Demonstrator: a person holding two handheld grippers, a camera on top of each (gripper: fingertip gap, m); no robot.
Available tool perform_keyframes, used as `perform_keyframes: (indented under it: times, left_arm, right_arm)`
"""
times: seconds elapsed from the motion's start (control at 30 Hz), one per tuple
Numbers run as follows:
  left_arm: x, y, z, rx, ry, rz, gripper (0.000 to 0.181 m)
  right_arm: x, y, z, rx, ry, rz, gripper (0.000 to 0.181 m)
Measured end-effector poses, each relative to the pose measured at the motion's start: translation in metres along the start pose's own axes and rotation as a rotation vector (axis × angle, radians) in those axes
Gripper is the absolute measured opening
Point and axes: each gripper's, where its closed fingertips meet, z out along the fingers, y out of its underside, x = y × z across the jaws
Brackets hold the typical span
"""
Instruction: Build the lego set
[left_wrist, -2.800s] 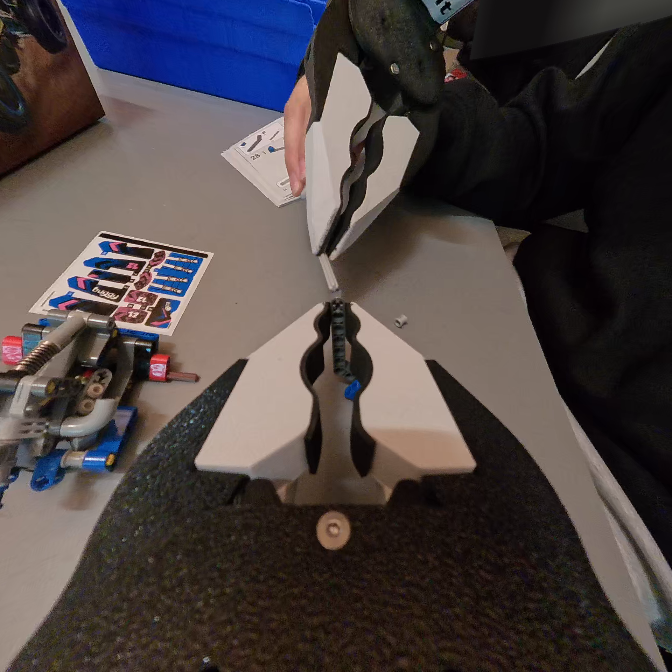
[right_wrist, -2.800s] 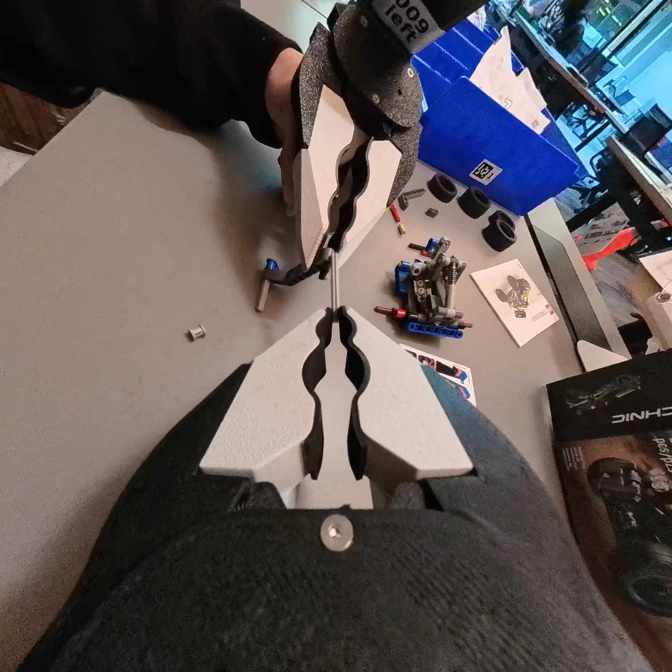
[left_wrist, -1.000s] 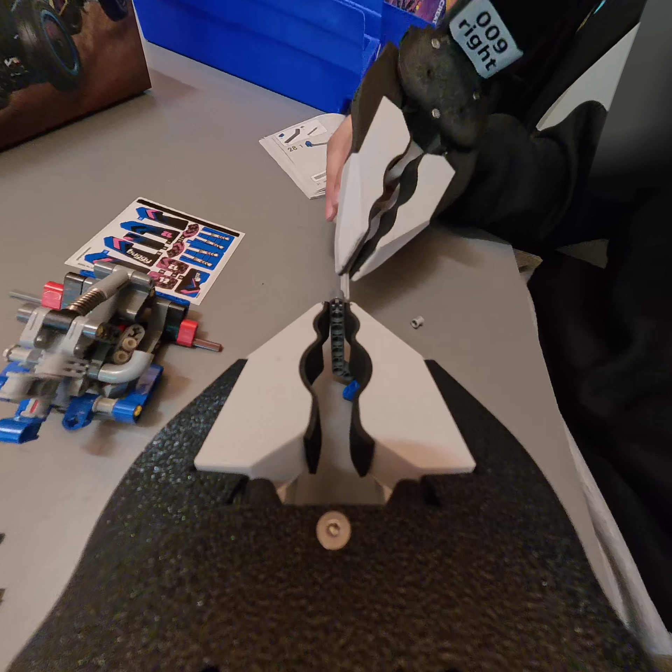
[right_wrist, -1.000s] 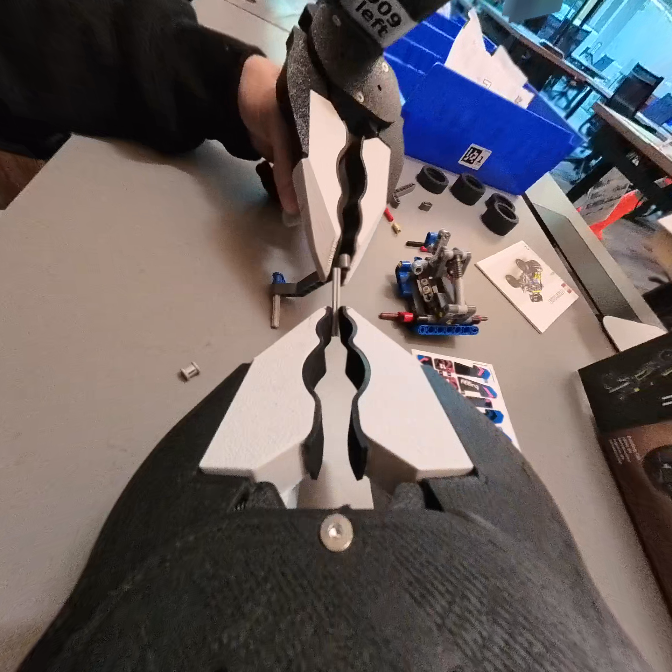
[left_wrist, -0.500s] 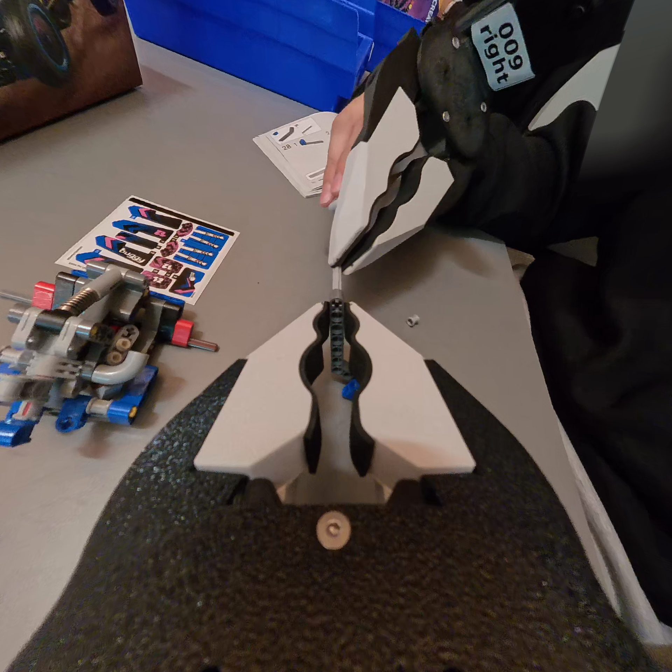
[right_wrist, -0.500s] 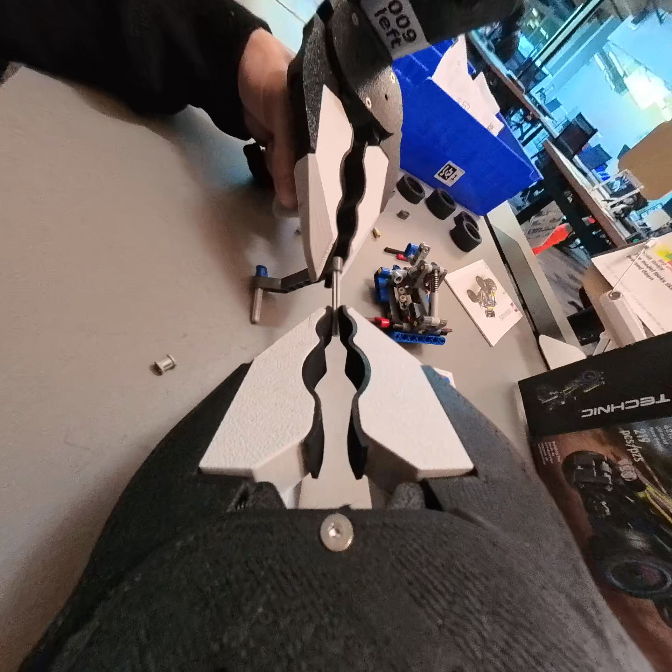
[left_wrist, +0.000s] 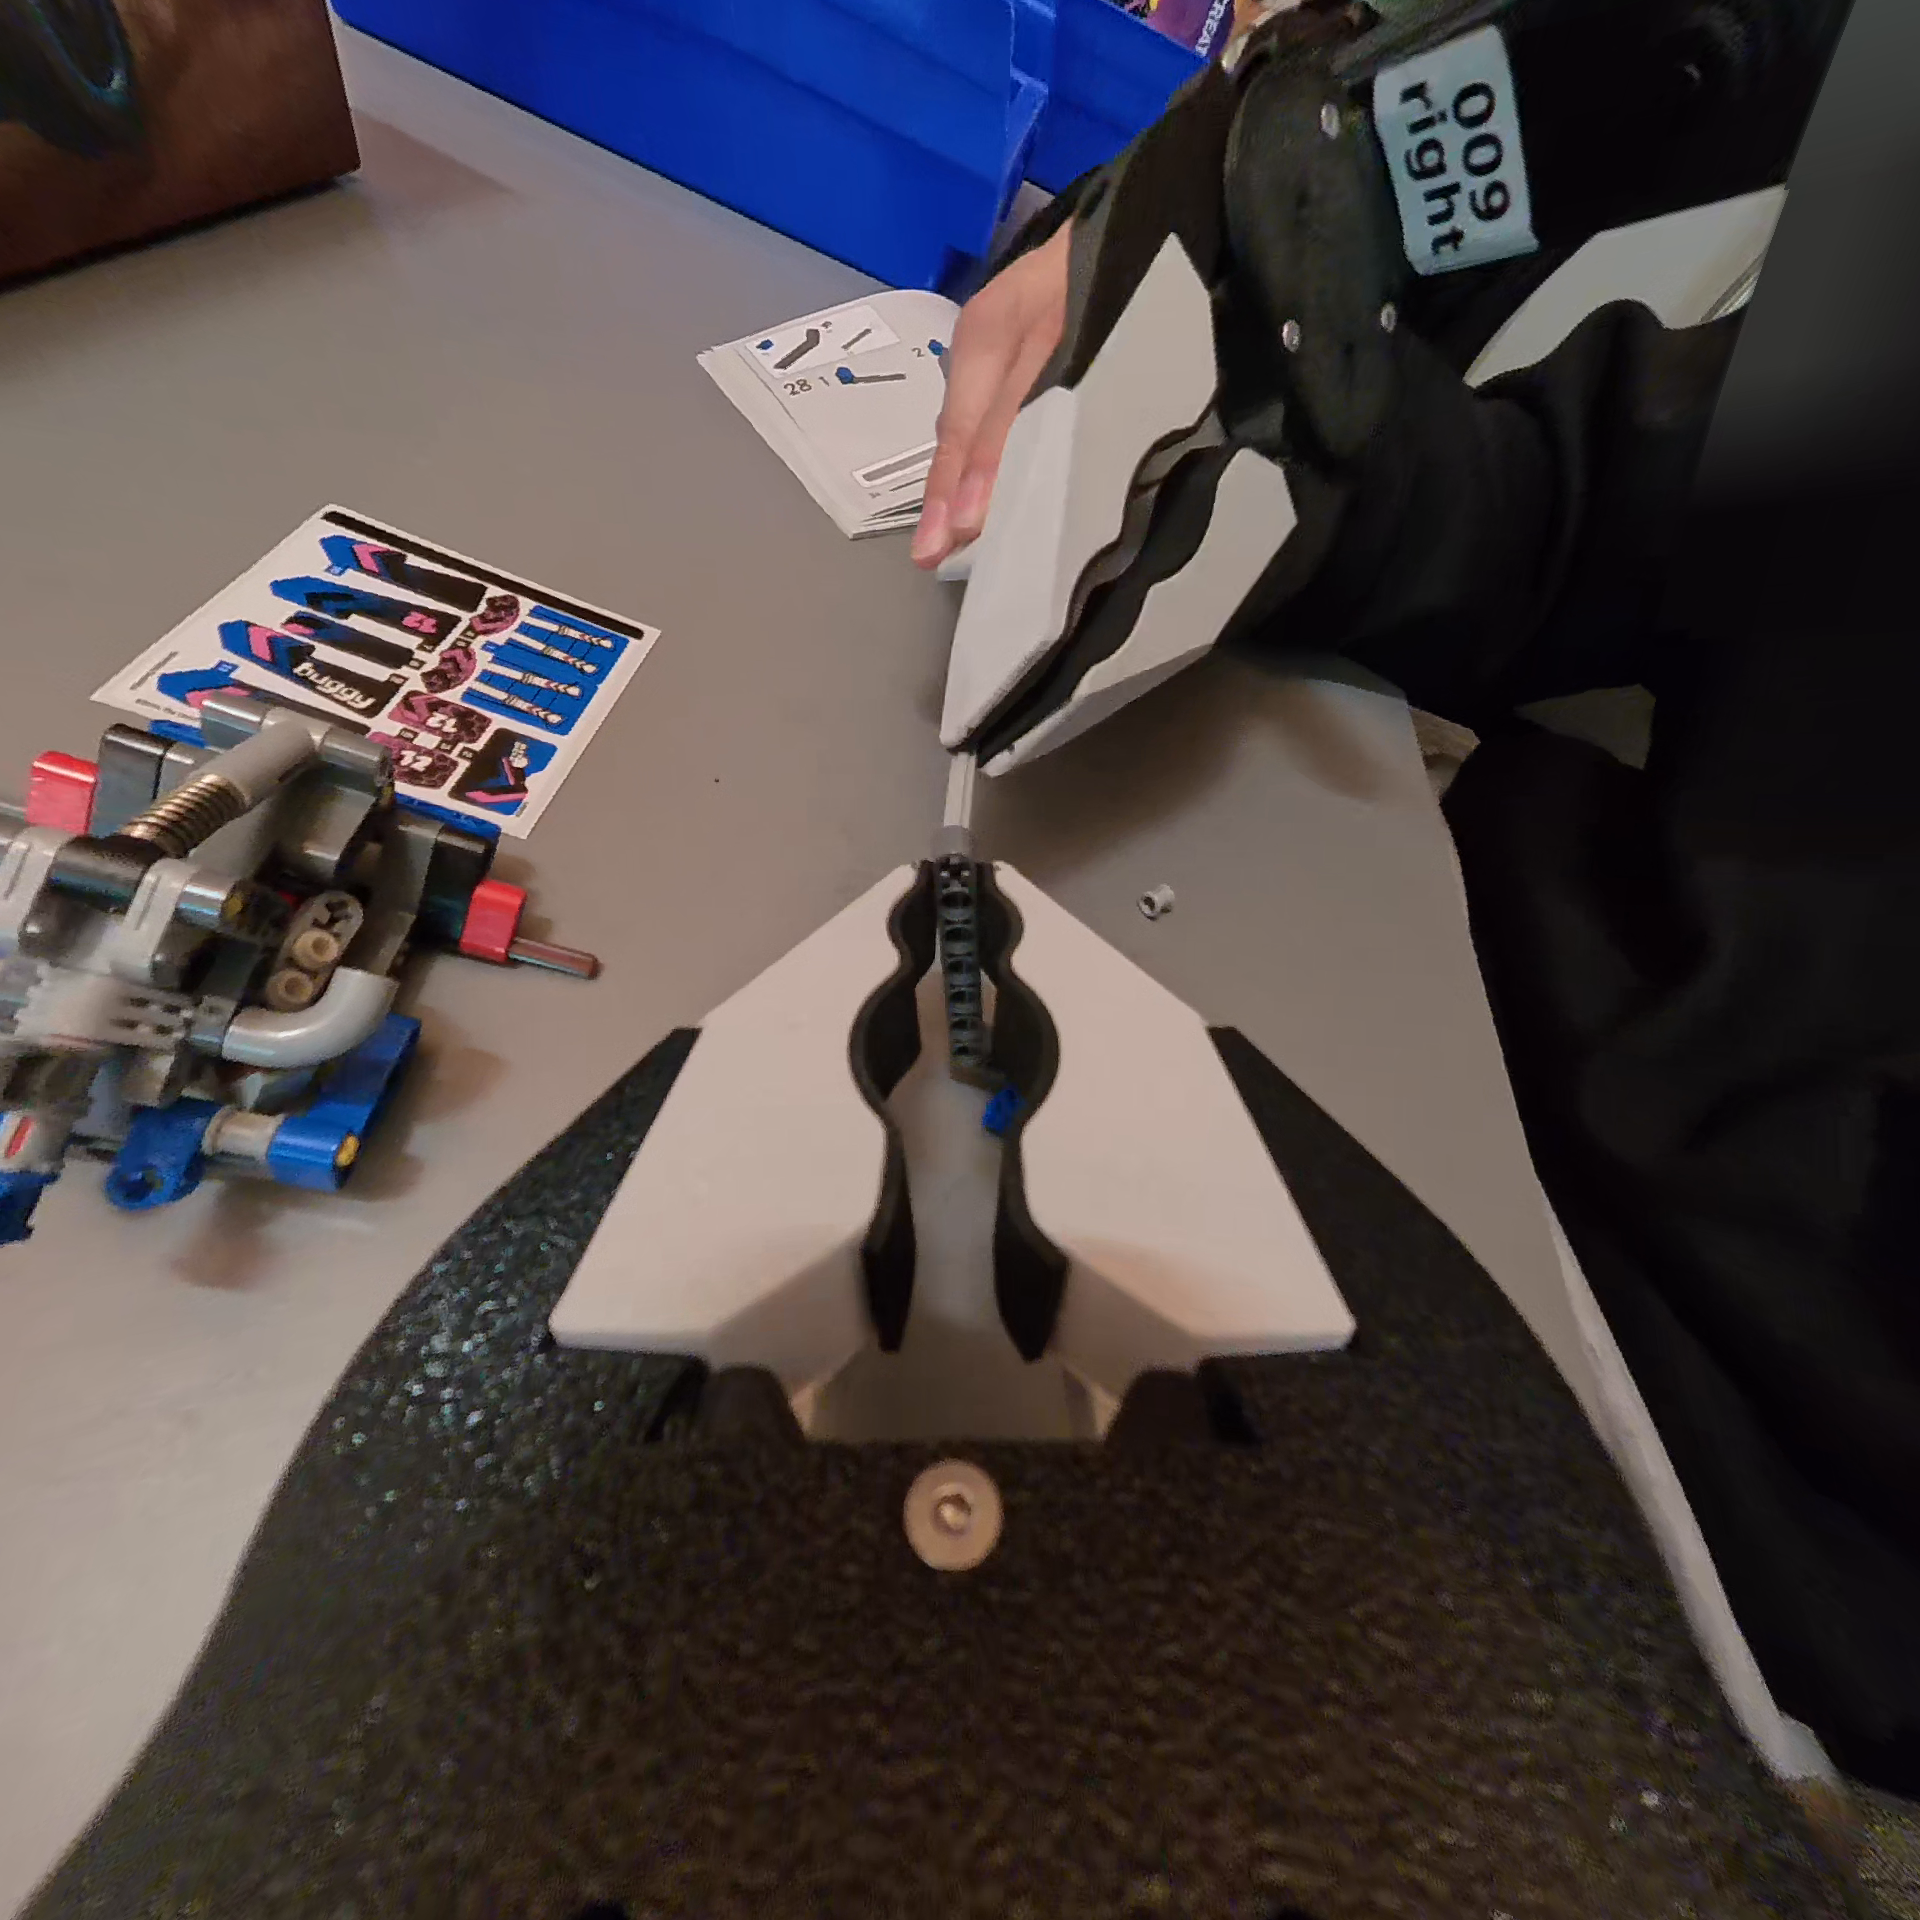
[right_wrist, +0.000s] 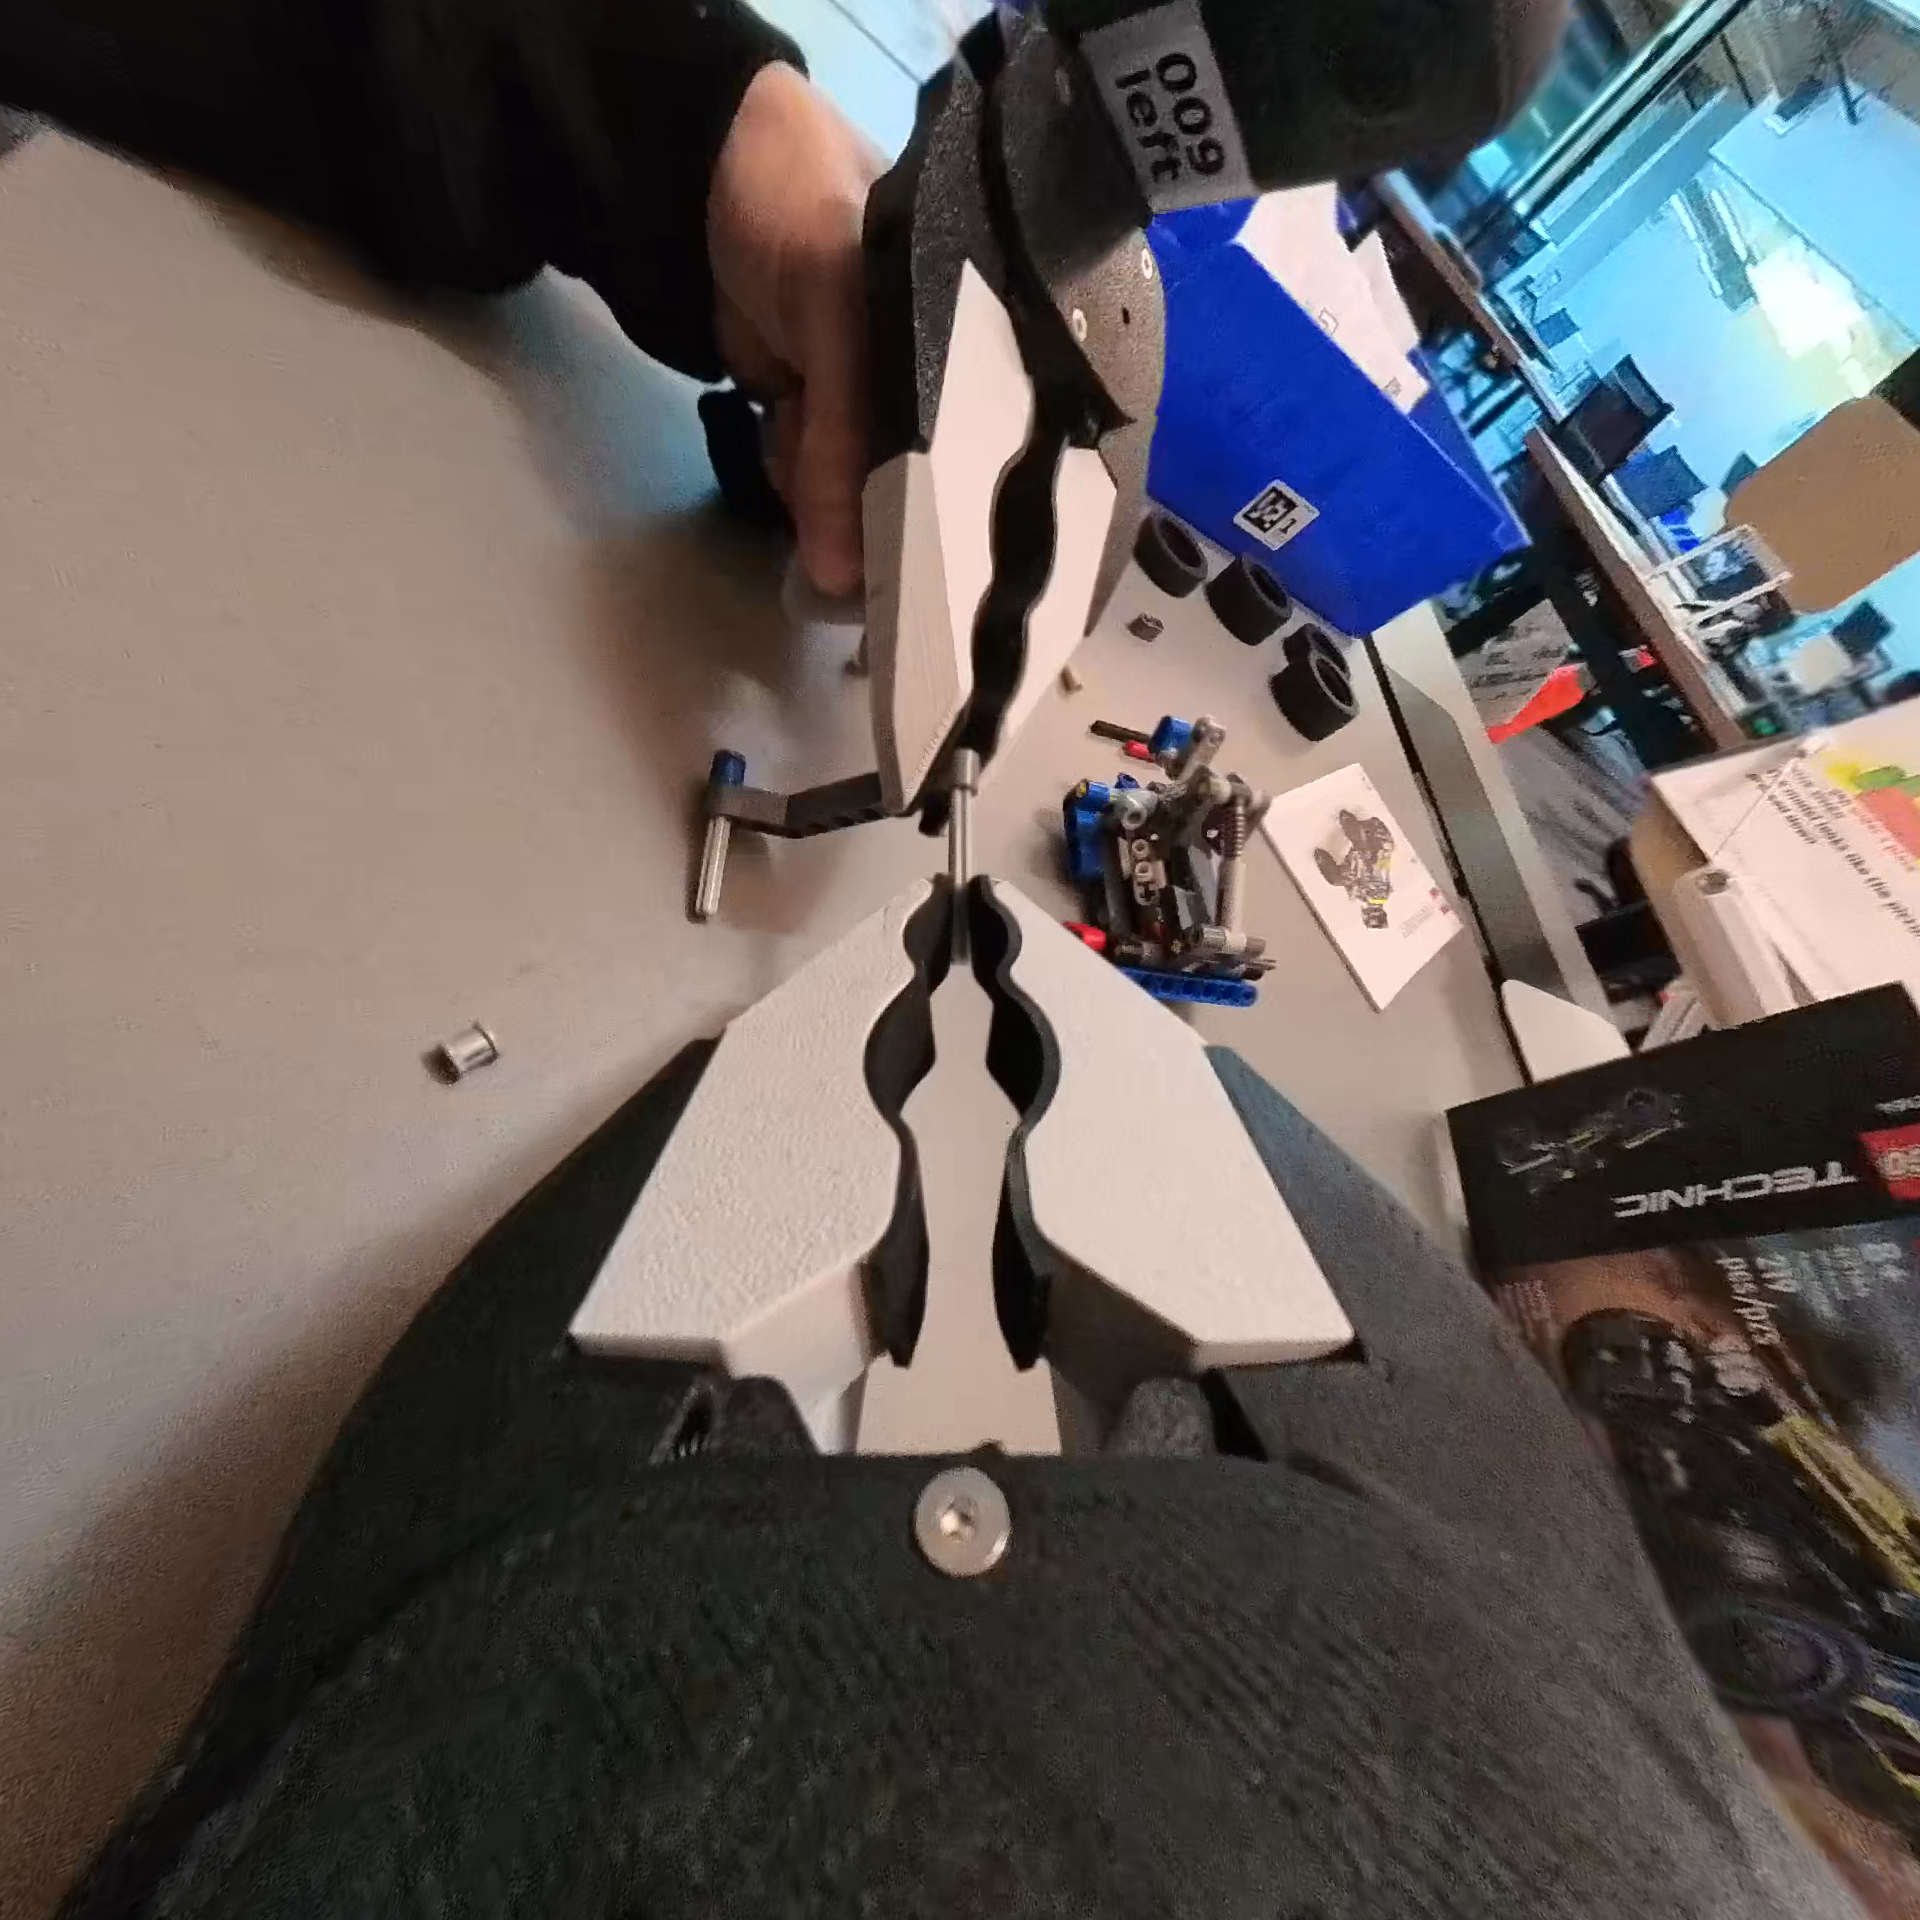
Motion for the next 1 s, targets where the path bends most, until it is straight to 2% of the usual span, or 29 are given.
perform_keyframes:
  times: [0.23, 0.43, 0.8, 1.0]
  left_arm:
    - [0.001, 0.004, 0.000, -0.017, 0.030, -0.056, 0.005]
    - [0.001, 0.007, -0.001, -0.023, 0.060, -0.129, 0.005]
    - [0.005, 0.011, 0.000, -0.049, 0.085, -0.145, 0.005]
    - [0.001, 0.012, -0.001, -0.043, 0.088, -0.224, 0.005]
  right_arm:
    - [-0.004, 0.000, 0.001, 0.023, -0.044, 0.045, 0.002]
    - [-0.006, 0.001, 0.004, -0.001, -0.021, -0.038, 0.002]
    - [-0.011, 0.002, 0.005, 0.074, -0.147, 0.166, 0.002]
    - [-0.011, 0.003, 0.009, 0.053, -0.103, 0.106, 0.002]
